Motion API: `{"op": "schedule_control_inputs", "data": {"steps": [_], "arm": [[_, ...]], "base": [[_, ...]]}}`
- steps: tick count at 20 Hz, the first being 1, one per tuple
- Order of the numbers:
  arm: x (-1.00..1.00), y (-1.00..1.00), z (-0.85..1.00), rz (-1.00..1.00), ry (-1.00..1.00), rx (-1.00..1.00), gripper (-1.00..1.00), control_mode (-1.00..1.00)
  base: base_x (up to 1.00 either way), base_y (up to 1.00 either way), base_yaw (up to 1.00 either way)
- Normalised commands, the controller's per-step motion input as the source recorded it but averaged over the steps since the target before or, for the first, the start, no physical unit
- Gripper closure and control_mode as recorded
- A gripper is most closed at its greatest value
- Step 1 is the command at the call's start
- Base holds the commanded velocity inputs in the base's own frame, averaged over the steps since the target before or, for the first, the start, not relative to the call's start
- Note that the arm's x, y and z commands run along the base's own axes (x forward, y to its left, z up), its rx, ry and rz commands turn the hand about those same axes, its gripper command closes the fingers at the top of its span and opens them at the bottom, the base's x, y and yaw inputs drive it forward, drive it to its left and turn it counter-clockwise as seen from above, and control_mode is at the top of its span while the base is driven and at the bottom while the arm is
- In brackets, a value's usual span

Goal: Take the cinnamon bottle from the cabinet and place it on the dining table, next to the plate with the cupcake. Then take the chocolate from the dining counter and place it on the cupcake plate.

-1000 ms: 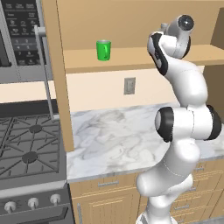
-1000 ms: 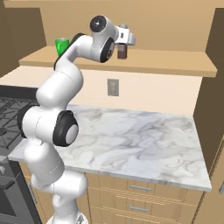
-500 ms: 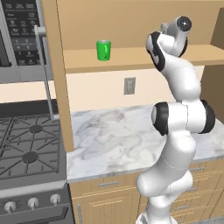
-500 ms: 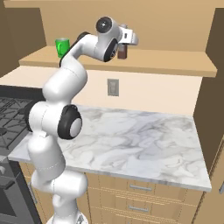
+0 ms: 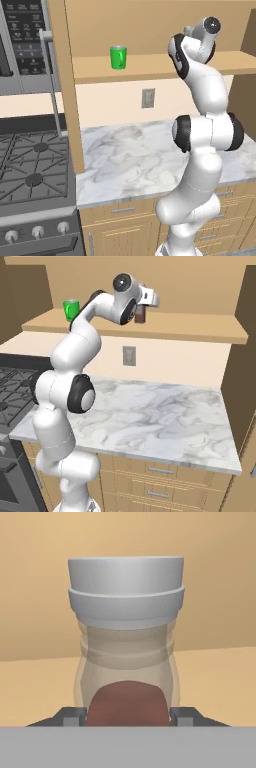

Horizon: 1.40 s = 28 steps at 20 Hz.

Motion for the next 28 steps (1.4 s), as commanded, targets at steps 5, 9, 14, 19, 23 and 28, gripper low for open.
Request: {"op": "schedule_control_inputs", "data": {"steps": [5,9,14,19,23,28], "arm": [[-0.92,0.14,0.0,0.19,-0.09,0.0,1.0,-1.0],[-1.0,0.35,0.0,0.05,0.0,0.01,1.0,-1.0],[-1.0,0.37,0.0,0.11,0.0,0.02,1.0,-1.0],[-1.0,0.66,0.0,0.15,0.0,0.0,1.0,-1.0],[-1.0,0.49,-0.17,0.16,0.0,0.0,1.0,-1.0],[-1.0,0.25,-0.4,0.07,0.07,0.0,1.0,-1.0]], "base": [[0.0,0.0,0.0],[0.0,0.0,0.0],[0.0,0.0,0.0],[0.0,0.0,0.0],[0.0,0.0,0.0],[0.0,0.0,0.0]]}}
